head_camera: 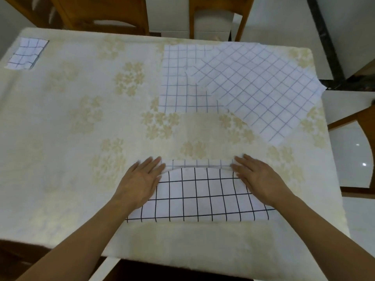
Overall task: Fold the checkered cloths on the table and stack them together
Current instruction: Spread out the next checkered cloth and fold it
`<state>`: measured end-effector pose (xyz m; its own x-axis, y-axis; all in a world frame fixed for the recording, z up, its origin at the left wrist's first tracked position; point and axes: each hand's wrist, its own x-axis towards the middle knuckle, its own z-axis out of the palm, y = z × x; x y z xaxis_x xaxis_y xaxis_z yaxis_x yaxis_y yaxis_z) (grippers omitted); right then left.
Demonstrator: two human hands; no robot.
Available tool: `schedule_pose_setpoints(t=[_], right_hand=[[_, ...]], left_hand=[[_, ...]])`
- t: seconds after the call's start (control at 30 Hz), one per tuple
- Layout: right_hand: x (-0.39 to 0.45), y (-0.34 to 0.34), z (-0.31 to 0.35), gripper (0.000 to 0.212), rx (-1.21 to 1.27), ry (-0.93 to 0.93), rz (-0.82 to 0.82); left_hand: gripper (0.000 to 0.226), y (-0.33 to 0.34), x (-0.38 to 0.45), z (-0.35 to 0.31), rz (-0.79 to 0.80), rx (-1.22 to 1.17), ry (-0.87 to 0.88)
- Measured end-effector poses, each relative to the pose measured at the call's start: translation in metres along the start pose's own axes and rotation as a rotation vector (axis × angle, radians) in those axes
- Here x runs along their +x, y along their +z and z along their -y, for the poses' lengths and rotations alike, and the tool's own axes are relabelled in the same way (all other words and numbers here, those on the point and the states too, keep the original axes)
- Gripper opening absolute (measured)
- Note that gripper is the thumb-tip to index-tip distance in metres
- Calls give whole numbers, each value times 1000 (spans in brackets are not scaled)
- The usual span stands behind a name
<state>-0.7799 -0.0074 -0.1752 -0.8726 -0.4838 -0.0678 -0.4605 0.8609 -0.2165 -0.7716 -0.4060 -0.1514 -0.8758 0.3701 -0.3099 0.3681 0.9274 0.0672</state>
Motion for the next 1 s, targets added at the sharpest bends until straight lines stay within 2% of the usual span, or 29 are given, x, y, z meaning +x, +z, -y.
schedule_pose_setpoints(t=[0.1, 0.33, 0.57, 0.67, 0.8, 1.0], right_hand=[[8, 9, -9, 37, -10, 18, -26], [16, 14, -15, 48, -56, 96, -40], [2, 5, 23, 46, 45, 133, -221], [-10, 13, 40, 51, 75, 147, -179], [-17, 26, 43, 62, 67, 303, -65], [-12, 32, 33, 69, 54, 355, -4]], left_hand=[[50, 1, 16, 7, -73, -54, 25], [36, 11, 39, 13, -271, -93, 43], [38, -6, 12, -18, -442, -184, -132], [49, 10, -16, -40, -307, -212, -128], [61, 42, -21, -44, -132, -160, -164], [62, 48, -4, -44, -136, -126, -171]])
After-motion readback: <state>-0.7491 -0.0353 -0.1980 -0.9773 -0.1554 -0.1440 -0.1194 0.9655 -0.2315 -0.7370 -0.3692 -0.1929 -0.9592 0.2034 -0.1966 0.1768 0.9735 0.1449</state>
